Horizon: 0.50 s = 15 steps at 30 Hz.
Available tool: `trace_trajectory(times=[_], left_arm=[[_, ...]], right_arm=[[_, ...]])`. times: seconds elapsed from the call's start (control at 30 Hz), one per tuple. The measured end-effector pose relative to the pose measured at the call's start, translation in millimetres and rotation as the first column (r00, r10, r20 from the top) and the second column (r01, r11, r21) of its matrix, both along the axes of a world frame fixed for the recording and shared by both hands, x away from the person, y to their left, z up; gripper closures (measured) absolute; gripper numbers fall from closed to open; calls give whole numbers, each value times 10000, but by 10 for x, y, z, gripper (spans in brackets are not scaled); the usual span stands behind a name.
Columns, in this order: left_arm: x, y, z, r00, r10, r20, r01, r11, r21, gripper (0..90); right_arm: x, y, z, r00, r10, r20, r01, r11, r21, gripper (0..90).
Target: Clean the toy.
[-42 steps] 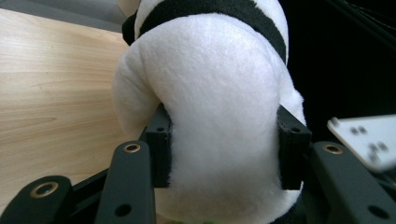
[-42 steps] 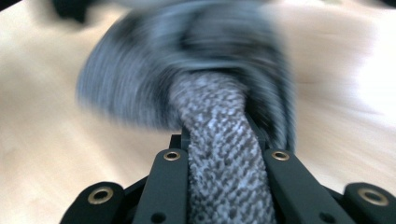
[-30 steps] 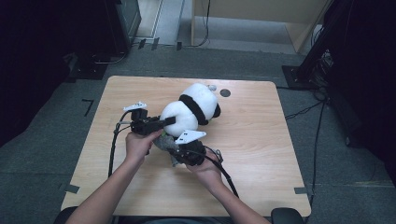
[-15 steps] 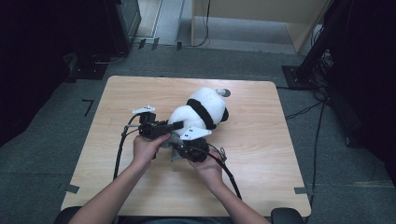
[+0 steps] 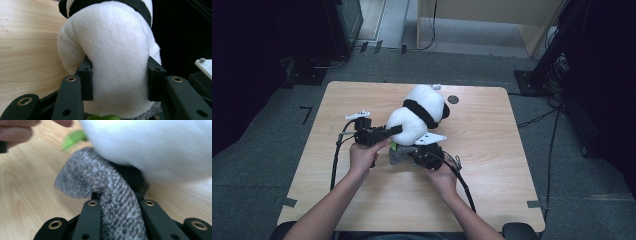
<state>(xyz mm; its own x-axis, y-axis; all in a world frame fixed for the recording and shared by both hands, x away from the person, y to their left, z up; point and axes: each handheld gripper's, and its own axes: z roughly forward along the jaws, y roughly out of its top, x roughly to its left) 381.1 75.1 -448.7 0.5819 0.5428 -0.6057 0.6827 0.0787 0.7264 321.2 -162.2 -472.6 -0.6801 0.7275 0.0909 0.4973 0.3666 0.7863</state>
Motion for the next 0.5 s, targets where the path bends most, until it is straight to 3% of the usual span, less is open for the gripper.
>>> trace_trajectory(times=[0.3,0.5], left_arm=[[14,51,10,10000,30,-27,-30,9999,-116,531],[27,104,23,9999,103,66,-102,9999,-68,532]], right_arm=[[130,-306,22,9931,-1146,-253,1152,9930,256,797],[195,-528,90,9812,-1892,-372,1917,9782,805,796]])
